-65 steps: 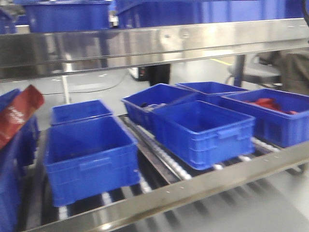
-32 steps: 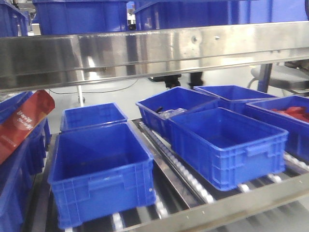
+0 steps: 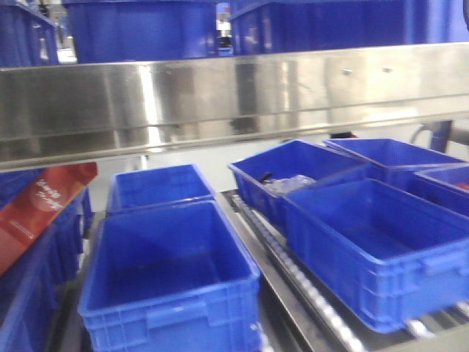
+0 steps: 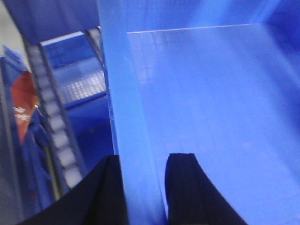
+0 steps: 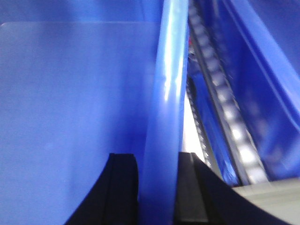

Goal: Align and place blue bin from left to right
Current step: 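Carry the blue bin in both grippers up to the other bin shelf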

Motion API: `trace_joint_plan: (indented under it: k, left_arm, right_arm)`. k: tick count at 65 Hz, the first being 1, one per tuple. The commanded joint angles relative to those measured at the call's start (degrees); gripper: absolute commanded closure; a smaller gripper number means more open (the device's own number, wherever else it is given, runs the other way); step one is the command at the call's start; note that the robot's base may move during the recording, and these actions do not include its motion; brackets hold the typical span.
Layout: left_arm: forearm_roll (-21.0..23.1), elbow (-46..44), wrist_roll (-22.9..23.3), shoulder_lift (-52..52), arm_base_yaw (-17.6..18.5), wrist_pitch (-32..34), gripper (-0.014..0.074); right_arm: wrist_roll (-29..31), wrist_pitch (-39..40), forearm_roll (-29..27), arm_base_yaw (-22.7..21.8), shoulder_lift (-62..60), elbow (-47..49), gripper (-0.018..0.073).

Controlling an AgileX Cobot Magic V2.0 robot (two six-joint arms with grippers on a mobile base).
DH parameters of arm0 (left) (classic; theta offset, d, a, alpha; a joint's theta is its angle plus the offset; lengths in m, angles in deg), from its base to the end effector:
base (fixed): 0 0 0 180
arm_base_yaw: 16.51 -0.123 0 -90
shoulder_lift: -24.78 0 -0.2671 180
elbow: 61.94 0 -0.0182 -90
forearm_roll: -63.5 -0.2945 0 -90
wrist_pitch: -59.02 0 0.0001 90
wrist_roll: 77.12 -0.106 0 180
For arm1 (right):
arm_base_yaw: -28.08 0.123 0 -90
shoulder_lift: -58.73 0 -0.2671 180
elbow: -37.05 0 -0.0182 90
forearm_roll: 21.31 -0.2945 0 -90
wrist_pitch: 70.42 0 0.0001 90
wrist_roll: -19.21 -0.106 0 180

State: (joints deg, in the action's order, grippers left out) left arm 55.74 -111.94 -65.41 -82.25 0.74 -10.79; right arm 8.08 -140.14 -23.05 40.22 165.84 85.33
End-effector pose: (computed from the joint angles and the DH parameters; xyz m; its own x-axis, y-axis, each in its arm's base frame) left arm 0.3857 -0.1057 0.4911 -0.5942 0.0217 -0.8041 0.1053 0.9931 -0.0510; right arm 0.3943 0.0879 0.4802 -0.6436 0.0695 -0.7622 -0.1033 0.9789 0.1764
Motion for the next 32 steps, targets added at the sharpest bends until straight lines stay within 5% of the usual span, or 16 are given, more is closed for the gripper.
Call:
trace_joint_plan:
  k: [1, 32]
  left_arm:
    - [-1.8, -0.91, -1.02, 1.82, -0.3, 3.81, 0.0615]
    - [-1.8, -0.91, -1.02, 1.82, -0.3, 3.81, 0.0615]
  right_arm:
    - [1.31, 5.9, 3.13, -0.61, -1.04, 1.16, 0.0634]
    - [1.31, 5.9, 3.13, -0.61, -1.04, 1.16, 0.0634]
